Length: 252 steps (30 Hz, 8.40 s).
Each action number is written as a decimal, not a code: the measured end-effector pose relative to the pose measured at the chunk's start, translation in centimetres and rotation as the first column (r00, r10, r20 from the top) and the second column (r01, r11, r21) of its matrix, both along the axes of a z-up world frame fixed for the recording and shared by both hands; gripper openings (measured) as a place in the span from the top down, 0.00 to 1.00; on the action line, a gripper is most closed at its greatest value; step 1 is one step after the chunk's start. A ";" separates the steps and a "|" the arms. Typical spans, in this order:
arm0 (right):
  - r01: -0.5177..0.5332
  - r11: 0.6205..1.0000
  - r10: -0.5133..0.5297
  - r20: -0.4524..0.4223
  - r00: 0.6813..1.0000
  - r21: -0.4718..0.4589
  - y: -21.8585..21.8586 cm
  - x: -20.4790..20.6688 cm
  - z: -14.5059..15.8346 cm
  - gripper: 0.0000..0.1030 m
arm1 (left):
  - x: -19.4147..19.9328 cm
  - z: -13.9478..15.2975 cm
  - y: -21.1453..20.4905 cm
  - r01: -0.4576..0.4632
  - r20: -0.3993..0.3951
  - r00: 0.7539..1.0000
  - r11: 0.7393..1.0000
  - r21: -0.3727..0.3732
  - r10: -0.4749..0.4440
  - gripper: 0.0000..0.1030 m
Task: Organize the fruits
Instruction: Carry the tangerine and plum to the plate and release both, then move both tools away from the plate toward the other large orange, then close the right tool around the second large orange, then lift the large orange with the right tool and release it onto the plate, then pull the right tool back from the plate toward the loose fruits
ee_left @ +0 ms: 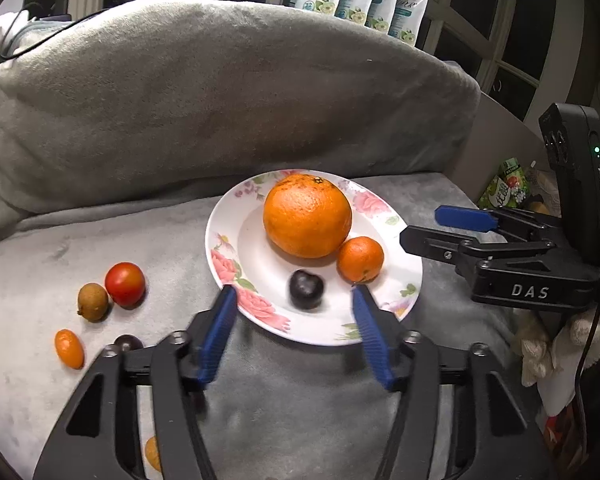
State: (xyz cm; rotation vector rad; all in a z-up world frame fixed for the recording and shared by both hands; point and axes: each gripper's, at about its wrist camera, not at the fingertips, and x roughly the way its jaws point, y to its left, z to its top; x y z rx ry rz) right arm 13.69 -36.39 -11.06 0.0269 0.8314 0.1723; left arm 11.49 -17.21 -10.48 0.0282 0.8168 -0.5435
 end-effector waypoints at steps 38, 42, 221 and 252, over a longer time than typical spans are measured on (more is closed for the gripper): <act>-0.024 0.997 0.022 0.033 0.999 0.077 1.3 -1.2 2.3 0.14 | -2.1 2.7 1.8 -0.046 0.048 0.998 0.999 -0.025 0.047 0.26; -0.035 0.996 0.032 0.036 0.999 0.084 1.9 -1.3 2.6 0.14 | -2.4 3.0 2.3 -0.056 0.056 0.997 0.998 -0.029 0.058 0.26; 0.017 0.863 0.032 -0.088 0.996 0.506 0.4 -0.1 1.7 0.30 | -1.8 0.5 0.4 0.020 -0.082 0.996 0.987 -0.157 -0.033 0.49; 0.017 0.935 -0.039 0.054 0.998 0.354 0.7 -3.9 4.2 0.15 | -3.8 2.2 3.3 -0.035 0.035 0.999 0.994 -0.108 0.039 0.38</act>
